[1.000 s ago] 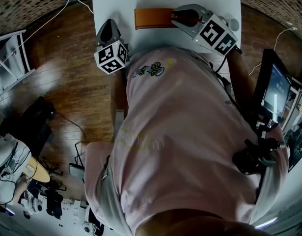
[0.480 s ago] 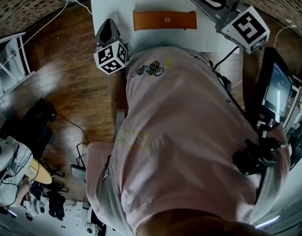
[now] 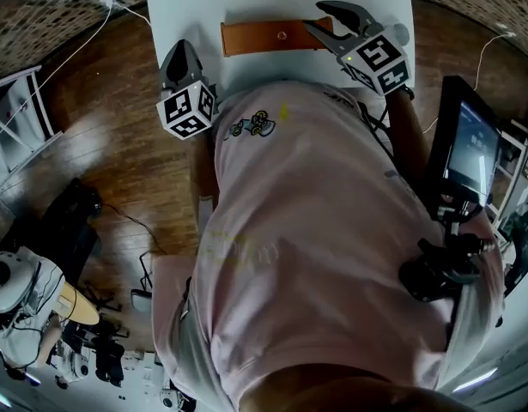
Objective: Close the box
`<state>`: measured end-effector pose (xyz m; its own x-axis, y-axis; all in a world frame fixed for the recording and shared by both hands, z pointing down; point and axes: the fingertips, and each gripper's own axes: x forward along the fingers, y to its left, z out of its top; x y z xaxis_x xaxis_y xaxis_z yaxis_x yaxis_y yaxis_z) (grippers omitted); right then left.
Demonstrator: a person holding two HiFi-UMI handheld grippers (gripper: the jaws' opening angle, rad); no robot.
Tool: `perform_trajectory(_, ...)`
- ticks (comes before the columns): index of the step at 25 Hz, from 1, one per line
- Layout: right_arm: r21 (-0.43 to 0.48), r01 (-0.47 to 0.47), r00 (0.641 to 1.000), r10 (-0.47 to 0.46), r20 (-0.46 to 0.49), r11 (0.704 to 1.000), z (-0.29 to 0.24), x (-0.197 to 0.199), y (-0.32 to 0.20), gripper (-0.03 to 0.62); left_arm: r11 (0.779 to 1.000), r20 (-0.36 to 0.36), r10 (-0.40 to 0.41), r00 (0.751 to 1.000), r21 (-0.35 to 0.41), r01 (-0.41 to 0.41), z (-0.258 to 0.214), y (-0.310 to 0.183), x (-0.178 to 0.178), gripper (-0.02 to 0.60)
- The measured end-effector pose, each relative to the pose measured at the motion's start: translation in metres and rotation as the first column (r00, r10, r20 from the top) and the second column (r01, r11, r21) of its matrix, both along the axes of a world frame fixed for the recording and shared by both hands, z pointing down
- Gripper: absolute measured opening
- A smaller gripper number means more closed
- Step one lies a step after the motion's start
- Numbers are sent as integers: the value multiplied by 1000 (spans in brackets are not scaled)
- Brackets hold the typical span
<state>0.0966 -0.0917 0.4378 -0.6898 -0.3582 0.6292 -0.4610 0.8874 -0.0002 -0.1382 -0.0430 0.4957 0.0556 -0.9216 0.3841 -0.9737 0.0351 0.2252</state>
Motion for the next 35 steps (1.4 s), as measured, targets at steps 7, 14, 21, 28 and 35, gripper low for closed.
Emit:
perform_trajectory(7, -56, -269, 942, 275, 192, 962, 7, 7, -4, 120, 995, -3, 56, 998, 78, -55, -43, -13, 10, 5)
perform_trajectory(14, -75, -391, 868, 395, 299, 917, -2, 17, -16, 8, 992, 24, 87, 996, 89, -89, -55, -15, 20, 5)
perform_trajectory(21, -116, -399, 850, 414, 325, 910, 3, 12, -12, 8, 993, 31, 94, 995, 73, -96, -50, -6, 25, 5)
perform_trajectory(28, -111, -391, 851, 405, 334, 914, -1, 6, -15, 8, 995, 34, 79, 996, 66, -81, -51, -4, 22, 5)
perform_trajectory(35, -107, -377, 857, 390, 337, 920, -2, -2, -12, 4, 995, 36, 81, 996, 63, -83, -51, -2, 19, 5)
